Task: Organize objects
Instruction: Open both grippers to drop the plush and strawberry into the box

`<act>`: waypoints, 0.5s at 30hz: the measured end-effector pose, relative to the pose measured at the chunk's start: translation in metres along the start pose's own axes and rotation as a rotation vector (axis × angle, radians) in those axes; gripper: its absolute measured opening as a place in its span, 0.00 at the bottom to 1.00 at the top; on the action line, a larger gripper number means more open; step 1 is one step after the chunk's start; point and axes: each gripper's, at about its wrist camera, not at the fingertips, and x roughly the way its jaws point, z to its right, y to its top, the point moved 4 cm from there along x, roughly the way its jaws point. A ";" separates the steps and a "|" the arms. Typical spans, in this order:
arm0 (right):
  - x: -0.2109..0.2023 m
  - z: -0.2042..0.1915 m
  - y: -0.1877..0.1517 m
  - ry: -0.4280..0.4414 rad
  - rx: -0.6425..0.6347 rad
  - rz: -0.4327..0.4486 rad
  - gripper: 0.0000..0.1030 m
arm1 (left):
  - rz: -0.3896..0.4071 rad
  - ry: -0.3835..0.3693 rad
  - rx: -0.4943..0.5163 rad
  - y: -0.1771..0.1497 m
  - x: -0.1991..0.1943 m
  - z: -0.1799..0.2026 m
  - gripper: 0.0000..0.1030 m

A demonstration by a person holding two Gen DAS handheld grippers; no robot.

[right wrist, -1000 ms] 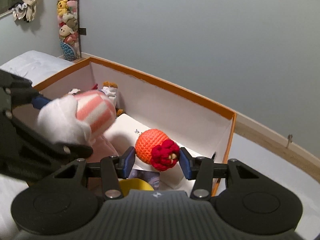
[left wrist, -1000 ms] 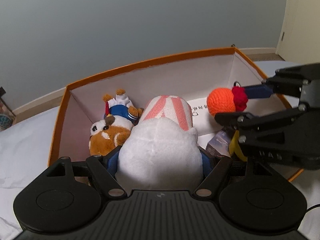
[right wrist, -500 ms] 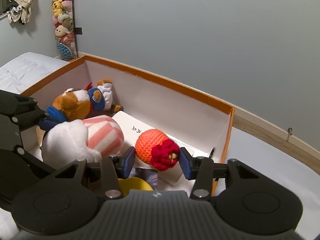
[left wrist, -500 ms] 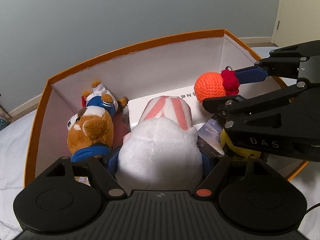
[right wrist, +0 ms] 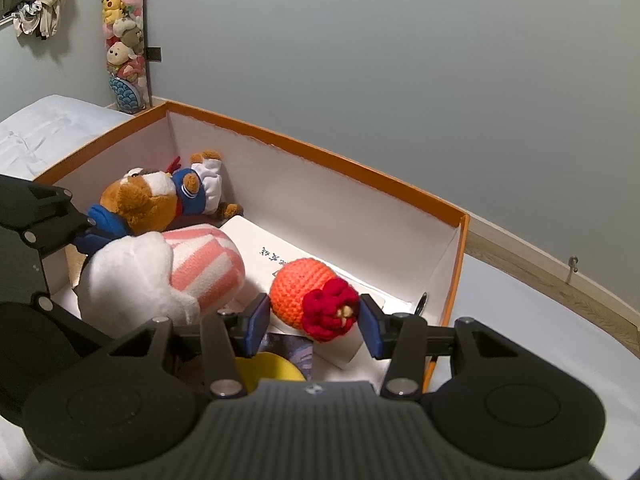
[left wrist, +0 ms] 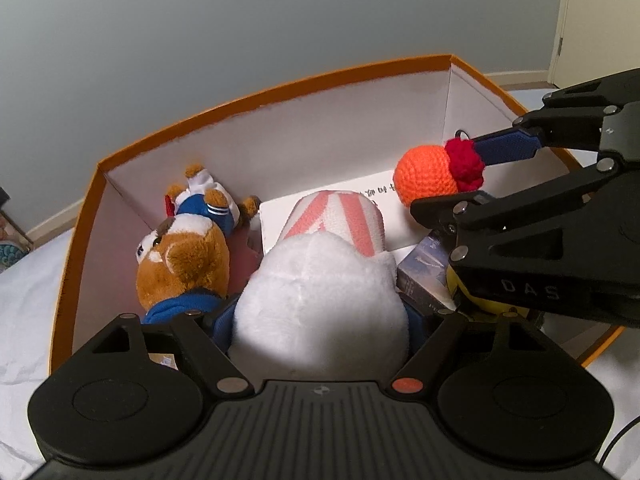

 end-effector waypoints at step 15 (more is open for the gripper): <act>0.001 -0.002 -0.002 0.001 0.006 0.017 0.56 | 0.023 0.023 -0.008 0.000 -0.024 -0.006 0.91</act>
